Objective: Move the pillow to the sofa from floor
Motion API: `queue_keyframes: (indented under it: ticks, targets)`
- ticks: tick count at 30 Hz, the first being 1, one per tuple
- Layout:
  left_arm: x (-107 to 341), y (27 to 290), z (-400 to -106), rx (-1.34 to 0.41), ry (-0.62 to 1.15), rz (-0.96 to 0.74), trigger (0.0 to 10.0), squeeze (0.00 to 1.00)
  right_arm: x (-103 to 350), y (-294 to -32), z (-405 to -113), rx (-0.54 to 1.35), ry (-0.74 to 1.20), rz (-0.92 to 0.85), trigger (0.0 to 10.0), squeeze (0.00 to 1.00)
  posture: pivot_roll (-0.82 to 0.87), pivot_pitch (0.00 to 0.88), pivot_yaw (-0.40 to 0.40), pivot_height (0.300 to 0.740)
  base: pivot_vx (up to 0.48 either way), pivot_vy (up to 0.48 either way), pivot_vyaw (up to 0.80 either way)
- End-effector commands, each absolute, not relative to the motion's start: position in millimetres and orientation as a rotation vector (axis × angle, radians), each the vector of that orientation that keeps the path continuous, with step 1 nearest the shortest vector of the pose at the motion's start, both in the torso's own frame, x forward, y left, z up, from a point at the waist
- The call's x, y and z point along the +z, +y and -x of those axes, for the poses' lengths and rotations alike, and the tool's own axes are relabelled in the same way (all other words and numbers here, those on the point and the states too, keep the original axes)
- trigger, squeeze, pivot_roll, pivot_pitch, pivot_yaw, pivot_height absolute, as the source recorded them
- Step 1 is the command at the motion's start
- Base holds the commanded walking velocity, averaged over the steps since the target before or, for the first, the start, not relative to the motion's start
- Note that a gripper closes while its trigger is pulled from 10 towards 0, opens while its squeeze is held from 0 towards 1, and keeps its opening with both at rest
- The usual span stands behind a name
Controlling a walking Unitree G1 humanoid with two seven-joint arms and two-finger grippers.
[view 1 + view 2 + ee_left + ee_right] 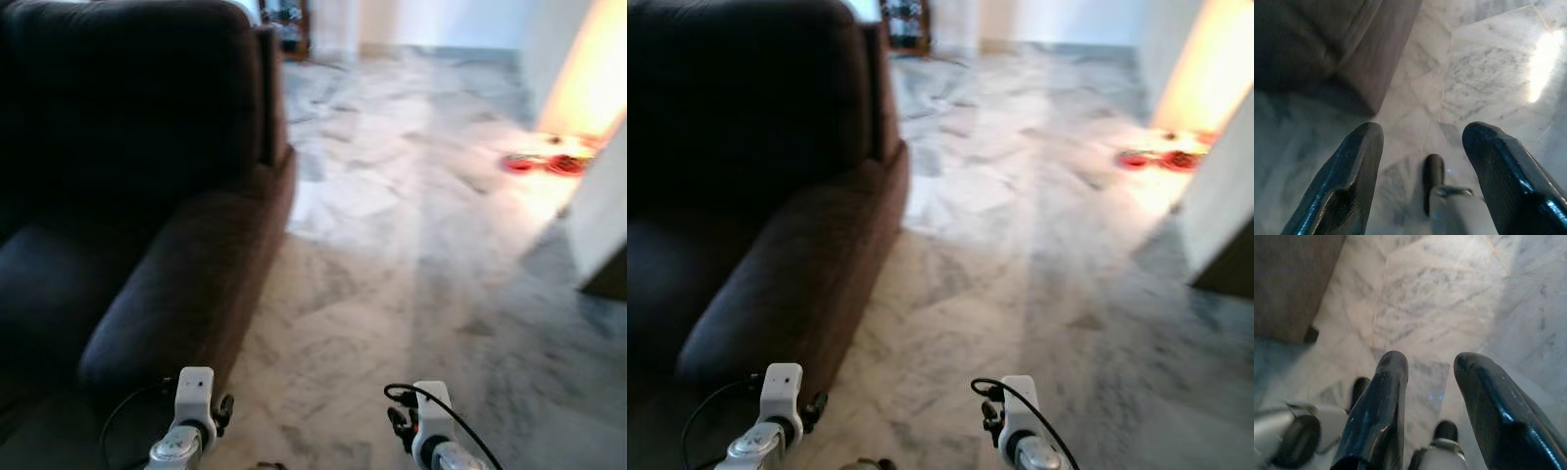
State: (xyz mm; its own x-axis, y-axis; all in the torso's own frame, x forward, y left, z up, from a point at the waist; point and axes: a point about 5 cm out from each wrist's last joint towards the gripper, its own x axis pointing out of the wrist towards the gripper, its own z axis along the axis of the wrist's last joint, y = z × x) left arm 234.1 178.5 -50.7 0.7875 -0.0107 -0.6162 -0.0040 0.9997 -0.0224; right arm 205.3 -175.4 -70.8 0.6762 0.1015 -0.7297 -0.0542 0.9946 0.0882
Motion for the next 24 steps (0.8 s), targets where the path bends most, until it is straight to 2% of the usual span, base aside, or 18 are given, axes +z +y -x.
queue_keyframes:
  ticks: [1,4,17,24]
  targets:
    - [-55.7,184.3,-226.6,0.016,0.7,0.027,10.0,0.0,-71.2,-171.8,-205.2,0.094,0.825,-0.068,10.0,0.0,0.04,0.13,0.012,0.718,0.0,0.0,0.8]
    - [-55.7,184.1,-226.8,0.018,0.701,0.028,10.0,0.0,-70.8,-170.6,-205.8,0.098,0.823,-0.068,10.0,0.0,0.04,0.134,0.01,0.718,0.0,0.0,0.8]
    - [-56.6,184.6,-226.2,0.041,0.713,0.05,10.0,0.0,-73.3,-173.2,-202.2,0.083,0.85,-0.102,10.0,0.0,0.04,0.142,0.007,0.718,0.0,0.0,0.0]
    - [-56.4,185.9,-226.4,0.044,0.713,0.048,10.0,0.0,-73.8,-174.4,-201.4,0.072,0.859,-0.097,10.0,0.0,0.04,0.144,0.01,0.718,0.0,0.271,0.0]
